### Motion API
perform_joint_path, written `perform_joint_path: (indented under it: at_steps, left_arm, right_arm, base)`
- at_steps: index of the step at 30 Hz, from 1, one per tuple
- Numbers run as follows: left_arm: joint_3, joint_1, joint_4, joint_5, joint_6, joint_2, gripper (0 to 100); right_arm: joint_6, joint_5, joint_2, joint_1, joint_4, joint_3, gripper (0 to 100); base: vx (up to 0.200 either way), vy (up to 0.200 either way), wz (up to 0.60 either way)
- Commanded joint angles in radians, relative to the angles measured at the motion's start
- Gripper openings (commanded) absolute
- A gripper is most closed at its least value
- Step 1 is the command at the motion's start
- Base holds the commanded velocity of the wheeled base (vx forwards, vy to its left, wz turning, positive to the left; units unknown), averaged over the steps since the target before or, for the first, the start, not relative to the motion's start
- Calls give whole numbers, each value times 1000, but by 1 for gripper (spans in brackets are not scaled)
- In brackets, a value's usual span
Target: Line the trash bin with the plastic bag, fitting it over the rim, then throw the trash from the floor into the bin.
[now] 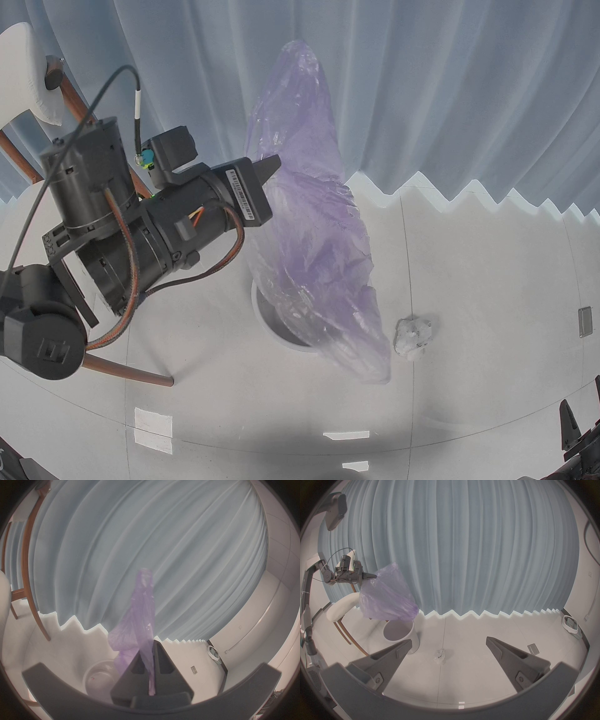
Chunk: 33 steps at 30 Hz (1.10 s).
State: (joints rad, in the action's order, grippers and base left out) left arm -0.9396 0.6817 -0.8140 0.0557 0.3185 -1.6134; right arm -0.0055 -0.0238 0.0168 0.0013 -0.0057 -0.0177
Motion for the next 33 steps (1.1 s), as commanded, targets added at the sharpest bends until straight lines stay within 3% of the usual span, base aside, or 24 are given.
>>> perform_joint_path:
  at_steps: [1, 11, 17, 33]
  left_arm:
    - [10, 32, -1, 4, 1, 46, 0]
    - [177, 70, -4, 7, -1, 173, 0]
    - [240, 148, -4, 7, -1, 227, 0]
    - [338, 164, -17, 3, -6, 242, 0]
  right_arm:
    - [-1, 1, -17, 0, 0, 18, 100]
    - [-1, 1, -17, 0, 0, 18, 100]
    - [-1, -1, -17, 0, 0, 18, 100]
    - [-1, 1, -17, 0, 0, 18, 100]
  base:
    - [0, 0, 0]
    - [0, 0, 0]
    - [0, 0, 0]
    - [0, 0, 0]
